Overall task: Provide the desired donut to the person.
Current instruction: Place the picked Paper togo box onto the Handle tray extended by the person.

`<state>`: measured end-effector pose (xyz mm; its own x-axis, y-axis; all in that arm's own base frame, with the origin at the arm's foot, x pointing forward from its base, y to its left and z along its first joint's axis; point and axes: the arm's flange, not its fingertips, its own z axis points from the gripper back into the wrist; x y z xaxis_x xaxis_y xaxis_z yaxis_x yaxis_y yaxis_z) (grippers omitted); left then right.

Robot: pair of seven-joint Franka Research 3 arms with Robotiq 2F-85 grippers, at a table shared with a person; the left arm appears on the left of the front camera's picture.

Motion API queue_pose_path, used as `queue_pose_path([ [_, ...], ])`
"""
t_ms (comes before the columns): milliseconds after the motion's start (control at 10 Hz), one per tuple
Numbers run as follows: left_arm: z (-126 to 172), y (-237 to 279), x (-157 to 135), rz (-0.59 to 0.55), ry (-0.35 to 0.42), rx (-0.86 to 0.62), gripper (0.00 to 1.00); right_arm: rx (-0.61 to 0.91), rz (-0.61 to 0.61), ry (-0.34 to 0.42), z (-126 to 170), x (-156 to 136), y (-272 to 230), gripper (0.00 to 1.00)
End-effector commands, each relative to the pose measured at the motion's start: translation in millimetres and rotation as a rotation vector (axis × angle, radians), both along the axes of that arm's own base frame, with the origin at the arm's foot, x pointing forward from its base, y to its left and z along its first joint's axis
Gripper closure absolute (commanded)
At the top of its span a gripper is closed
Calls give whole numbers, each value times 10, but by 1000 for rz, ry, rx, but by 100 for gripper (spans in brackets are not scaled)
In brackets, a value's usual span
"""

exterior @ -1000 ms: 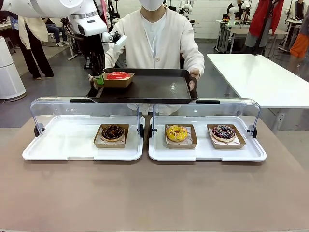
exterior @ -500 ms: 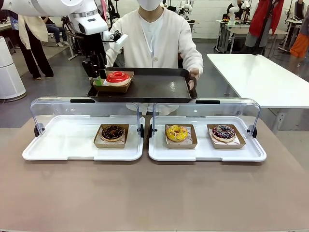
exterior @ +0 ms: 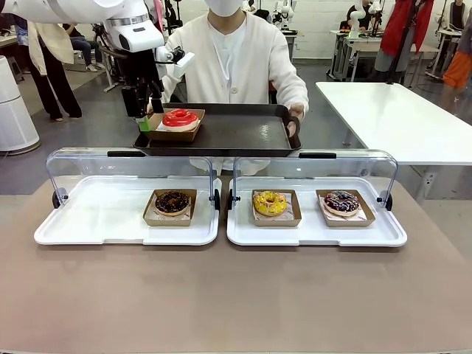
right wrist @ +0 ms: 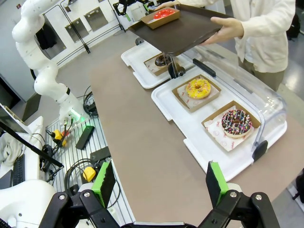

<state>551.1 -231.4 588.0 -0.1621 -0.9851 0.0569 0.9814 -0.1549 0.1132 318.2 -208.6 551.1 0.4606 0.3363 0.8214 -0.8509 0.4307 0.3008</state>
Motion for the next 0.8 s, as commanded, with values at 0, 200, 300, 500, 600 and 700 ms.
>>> queue_pose_path([
  [0, 48, 17, -7, -29, 8, 8, 0, 12, 7, -10, 4, -5, 0, 0],
  [200, 77, 54, -101, -43, 28, 13, 0, 12, 7, -10, 4, -5, 0, 0],
  [300, 108, 109, -211, -68, 19, 25, 0, 12, 7, -10, 4, -5, 0, 0],
  [500, 141, 305, -609, -108, 2, 22, 0, 12, 7, -10, 4, -5, 0, 0],
  [600, 159, 482, -803, -126, -7, 14, 0, 12, 7, -10, 4, -5, 0, 0],
  [700, 137, 669, -1016, -127, -18, 11, 0, 12, 7, -10, 4, -5, 0, 0],
])
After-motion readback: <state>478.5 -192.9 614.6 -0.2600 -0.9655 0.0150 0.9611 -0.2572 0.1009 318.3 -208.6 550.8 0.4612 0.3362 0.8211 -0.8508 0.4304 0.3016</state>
